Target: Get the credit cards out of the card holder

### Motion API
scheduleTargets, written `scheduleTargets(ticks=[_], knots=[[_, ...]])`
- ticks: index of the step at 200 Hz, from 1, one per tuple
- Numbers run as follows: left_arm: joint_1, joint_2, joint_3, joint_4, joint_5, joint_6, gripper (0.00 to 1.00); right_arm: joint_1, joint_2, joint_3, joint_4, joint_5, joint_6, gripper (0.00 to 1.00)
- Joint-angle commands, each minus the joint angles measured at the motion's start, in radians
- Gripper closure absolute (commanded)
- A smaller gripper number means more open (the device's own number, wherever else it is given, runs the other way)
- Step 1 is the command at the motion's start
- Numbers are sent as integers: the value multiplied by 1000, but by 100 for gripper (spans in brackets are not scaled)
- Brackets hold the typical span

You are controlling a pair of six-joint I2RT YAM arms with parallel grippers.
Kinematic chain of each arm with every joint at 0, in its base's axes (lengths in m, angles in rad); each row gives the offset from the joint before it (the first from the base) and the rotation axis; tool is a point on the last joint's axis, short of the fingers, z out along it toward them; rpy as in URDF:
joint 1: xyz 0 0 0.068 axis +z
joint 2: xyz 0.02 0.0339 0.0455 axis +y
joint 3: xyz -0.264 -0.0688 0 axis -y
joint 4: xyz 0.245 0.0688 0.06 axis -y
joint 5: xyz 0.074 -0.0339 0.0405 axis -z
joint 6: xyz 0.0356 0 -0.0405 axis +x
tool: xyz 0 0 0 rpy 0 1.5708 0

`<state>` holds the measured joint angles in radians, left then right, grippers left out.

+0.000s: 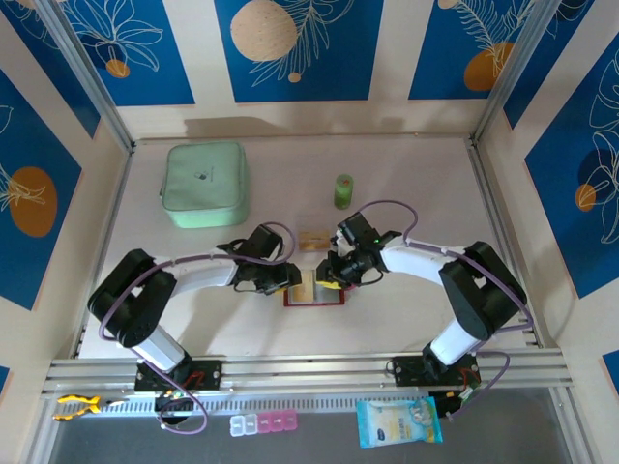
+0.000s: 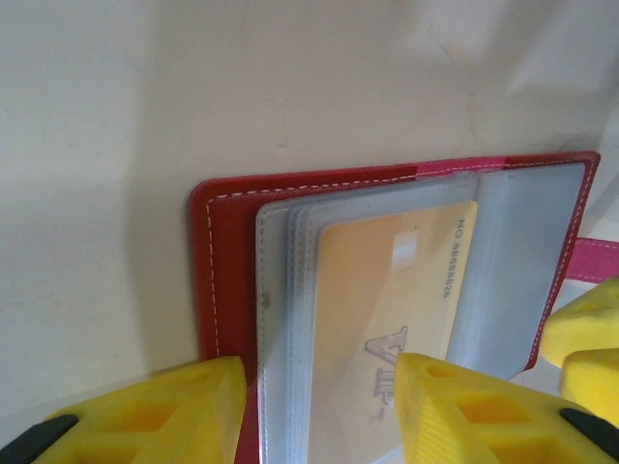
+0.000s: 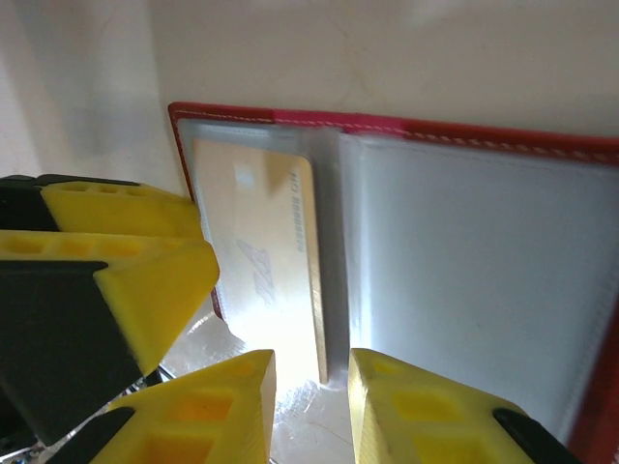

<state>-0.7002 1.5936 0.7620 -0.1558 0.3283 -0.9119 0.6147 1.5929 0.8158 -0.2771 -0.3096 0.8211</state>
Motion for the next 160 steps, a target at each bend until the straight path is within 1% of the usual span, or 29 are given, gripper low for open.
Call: scheduleTargets(ticks=[1,31,66,101,128,160], knots=[[8,-18,-31,24,22,-19,55,7,18,26,1,-26,13,72],[8,-41,-28,4,7,-18,56,11,25,34,0,-30,7,73],[8,-59,16,-48,-12,3,60,15,36,42,1,-34,2,74],[8,-38,38,-54,-2,13,73,23,47,43,18,-45,-5,75],[8,-13,33,-32,12,13,84,28,60,47,30,-44,-16,76],[8,-1,23,-41,-1,18,87,30,77,51,45,-50,-21,79]])
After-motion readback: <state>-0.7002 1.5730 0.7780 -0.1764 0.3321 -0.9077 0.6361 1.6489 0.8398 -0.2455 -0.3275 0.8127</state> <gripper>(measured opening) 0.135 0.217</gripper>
